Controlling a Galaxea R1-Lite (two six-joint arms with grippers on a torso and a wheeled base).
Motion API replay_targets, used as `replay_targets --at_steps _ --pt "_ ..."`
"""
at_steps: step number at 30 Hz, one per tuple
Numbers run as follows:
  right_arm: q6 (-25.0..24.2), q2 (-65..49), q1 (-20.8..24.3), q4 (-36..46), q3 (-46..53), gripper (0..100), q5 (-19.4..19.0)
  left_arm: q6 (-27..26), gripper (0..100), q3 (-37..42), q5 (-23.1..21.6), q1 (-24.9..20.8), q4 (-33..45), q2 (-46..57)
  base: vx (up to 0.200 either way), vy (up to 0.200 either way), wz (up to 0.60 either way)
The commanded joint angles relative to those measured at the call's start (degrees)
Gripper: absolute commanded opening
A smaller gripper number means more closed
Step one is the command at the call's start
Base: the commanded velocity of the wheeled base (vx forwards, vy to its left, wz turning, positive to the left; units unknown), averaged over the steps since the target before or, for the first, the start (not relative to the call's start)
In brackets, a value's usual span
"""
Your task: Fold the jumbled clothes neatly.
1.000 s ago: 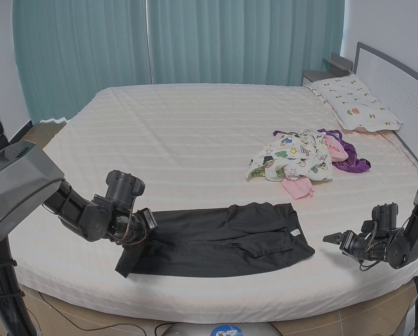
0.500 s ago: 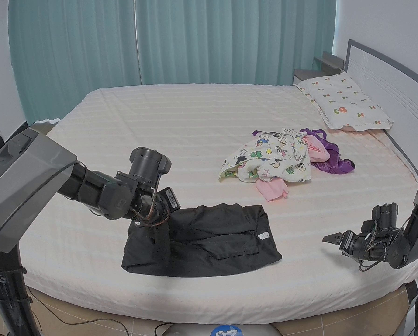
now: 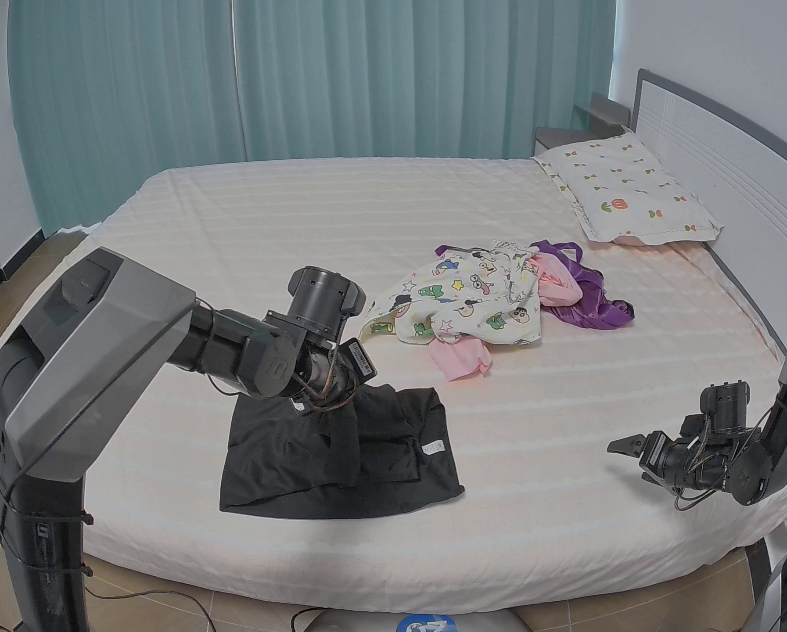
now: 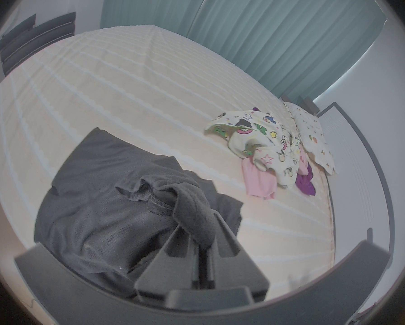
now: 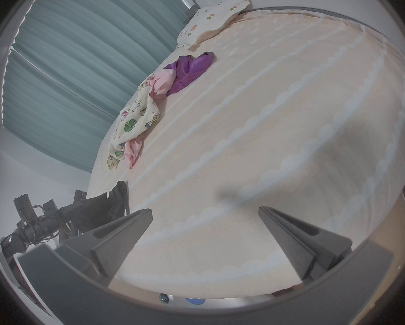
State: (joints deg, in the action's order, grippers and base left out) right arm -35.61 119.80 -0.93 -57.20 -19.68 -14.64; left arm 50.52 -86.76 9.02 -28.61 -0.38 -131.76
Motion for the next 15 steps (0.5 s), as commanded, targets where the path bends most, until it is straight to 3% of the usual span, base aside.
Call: replay_targets --at_steps 1,15 --pt "0.01 0.17 0.05 -0.02 -0.01 100 -0.04 1.07 0 -2.54 0.03 -0.83 0.55 -3.07 0.000 0.000 0.00" --pt "0.10 0.79 0.22 -0.02 0.08 100 -0.04 3.53 0 -8.51 -0.94 -3.64 5.39 -5.44 0.000 0.000 0.00"
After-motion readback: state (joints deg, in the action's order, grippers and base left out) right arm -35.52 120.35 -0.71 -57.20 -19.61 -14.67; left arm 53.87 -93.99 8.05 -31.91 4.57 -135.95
